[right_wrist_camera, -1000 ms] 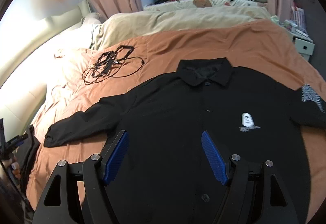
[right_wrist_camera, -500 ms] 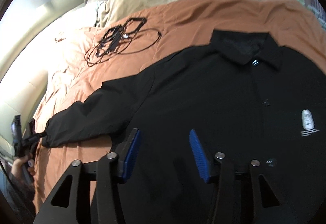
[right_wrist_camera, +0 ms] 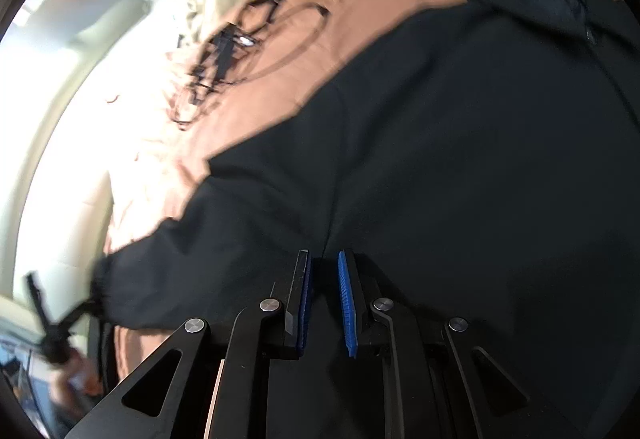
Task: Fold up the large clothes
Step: 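Close the left gripper on the sleeve cuff and lift it, then carry the sleeve across the shirt body with the left gripper and release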
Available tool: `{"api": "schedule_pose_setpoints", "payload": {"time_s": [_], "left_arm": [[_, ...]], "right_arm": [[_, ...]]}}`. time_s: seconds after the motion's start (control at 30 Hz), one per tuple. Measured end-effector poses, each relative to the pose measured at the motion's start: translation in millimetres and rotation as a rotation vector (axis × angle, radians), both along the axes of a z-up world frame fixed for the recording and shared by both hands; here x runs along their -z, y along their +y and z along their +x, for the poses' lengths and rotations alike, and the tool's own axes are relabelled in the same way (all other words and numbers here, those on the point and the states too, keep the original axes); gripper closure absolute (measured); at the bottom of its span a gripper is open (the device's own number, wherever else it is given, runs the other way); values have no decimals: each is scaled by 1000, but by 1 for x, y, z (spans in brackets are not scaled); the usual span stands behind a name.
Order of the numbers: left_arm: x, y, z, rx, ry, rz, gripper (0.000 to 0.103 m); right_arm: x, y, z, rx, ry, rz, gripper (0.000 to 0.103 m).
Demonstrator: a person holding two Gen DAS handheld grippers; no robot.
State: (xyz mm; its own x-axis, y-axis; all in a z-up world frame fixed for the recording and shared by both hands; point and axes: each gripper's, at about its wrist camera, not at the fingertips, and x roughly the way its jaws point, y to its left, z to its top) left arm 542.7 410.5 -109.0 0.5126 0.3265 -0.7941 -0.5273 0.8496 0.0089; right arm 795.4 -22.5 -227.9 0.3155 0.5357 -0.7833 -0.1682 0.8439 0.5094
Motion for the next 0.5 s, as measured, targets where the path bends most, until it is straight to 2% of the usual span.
{"api": "schedule_pose_setpoints", "payload": {"time_s": [0.07,0.1,0.17,0.2,0.3,0.43,0.5], "left_arm": [[-31,-12,1,23,-35,20,94],[-43,-17,2,35,-50,26,94],[-76,-35,4,67,-87,45,94],[-89,-43,6,80,-104,56,94],[-126,-70,13,119,-151,70,94],[-168,-116,21,191,-204,90,94],[-188,-140,27,227,-224,102,94]], "right_arm": [[-1,-5,0,16,16,15,92],[-4,-9,-1,24,34,19,90],[-15,-18,-5,32,43,42,79],[-23,-25,-9,14,37,54,67],[-47,-47,-24,47,17,95,55],[-80,-78,-41,79,-36,64,54],[-96,-98,-51,111,-68,52,47]]}}
